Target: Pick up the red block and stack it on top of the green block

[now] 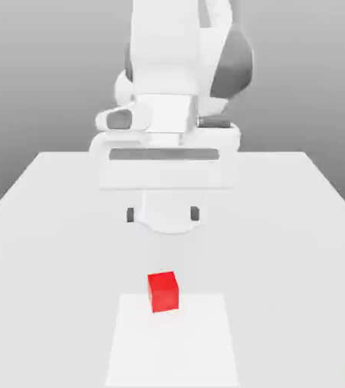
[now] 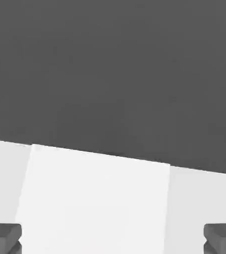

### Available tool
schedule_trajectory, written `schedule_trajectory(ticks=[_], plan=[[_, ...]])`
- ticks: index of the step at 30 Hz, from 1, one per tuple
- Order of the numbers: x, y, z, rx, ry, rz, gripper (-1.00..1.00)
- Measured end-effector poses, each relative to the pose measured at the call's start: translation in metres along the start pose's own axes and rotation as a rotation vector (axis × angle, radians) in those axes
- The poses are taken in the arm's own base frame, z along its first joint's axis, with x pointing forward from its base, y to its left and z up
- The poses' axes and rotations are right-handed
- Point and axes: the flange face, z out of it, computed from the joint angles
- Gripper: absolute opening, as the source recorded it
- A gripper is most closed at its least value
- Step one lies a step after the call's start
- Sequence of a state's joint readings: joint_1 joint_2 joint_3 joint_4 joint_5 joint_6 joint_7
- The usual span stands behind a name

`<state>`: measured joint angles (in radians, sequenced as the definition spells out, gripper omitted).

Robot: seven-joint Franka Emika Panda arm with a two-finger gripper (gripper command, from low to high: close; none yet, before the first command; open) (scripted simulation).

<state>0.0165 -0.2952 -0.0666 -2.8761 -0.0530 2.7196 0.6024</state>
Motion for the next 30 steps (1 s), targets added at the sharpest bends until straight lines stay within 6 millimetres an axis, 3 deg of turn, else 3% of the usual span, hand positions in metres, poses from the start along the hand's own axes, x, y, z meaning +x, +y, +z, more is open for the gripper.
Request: schedule_trajectory(ticks=[3,8,9,16,24,27,30], plan=[[-0.031,0.023,0.070,-0.054,-0.094,-0.028,0.00],[-0.045,0.033,0.122,-0.069,-0.119,-0.036,0.00],[-0.047,0.034,0.130,-0.069,-0.119,-0.036,-1.00],[-0.048,0.035,0.131,-0.070,-0.120,-0.036,-1.00],[-0.041,0.031,0.075,-0.069,-0.120,-0.036,-1.00],[-0.031,0.000,0.067,-0.054,-0.129,-0.134,-1.00],[-0.025,-0.050,0.064,-0.034,-0.139,-0.287,-1.00]])
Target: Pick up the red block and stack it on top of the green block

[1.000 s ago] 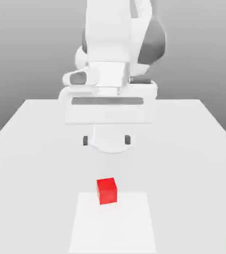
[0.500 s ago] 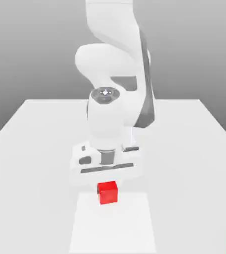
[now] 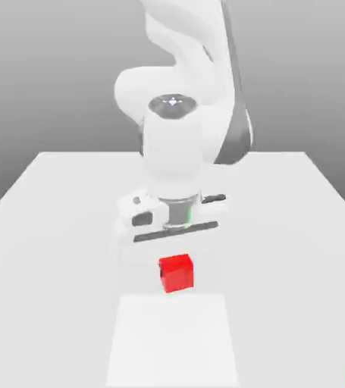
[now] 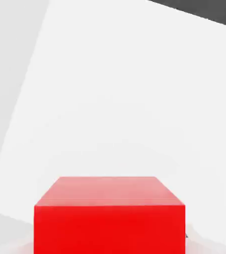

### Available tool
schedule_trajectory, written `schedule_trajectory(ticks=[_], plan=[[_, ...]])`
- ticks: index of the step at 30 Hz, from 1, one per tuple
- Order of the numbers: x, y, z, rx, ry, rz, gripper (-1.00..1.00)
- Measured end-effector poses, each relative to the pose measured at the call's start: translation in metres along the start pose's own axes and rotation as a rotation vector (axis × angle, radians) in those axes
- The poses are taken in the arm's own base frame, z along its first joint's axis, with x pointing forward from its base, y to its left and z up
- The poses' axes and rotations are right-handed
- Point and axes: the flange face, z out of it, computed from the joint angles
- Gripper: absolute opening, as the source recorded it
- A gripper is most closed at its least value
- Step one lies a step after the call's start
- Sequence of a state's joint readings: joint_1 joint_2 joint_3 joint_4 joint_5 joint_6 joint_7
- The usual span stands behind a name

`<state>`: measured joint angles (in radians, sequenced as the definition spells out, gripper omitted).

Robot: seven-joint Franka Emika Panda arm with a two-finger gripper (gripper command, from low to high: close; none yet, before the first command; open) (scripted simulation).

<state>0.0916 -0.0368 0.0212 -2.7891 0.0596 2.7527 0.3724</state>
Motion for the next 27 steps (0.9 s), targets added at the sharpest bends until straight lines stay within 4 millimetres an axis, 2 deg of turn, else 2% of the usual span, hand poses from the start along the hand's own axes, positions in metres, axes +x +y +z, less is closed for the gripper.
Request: schedule_trajectory(ticks=[9,13,17,19,21,22,27], plan=[[0.037,-0.134,-0.013,0.009,-0.010,-0.410,-1.00],[0.038,-0.199,-0.017,0.001,-0.010,-0.594,-1.00],[0.027,-0.265,-0.019,-0.013,-0.006,-0.780,-1.00],[0.021,-0.287,-0.008,-0.020,-0.005,-0.841,-1.00],[0.020,-0.292,0.021,-0.021,-0.003,-0.856,-1.00],[0.020,-0.293,0.035,-0.022,-0.003,-0.858,1.00],[0.020,-0.293,0.035,-0.022,-0.003,-0.858,1.00]])
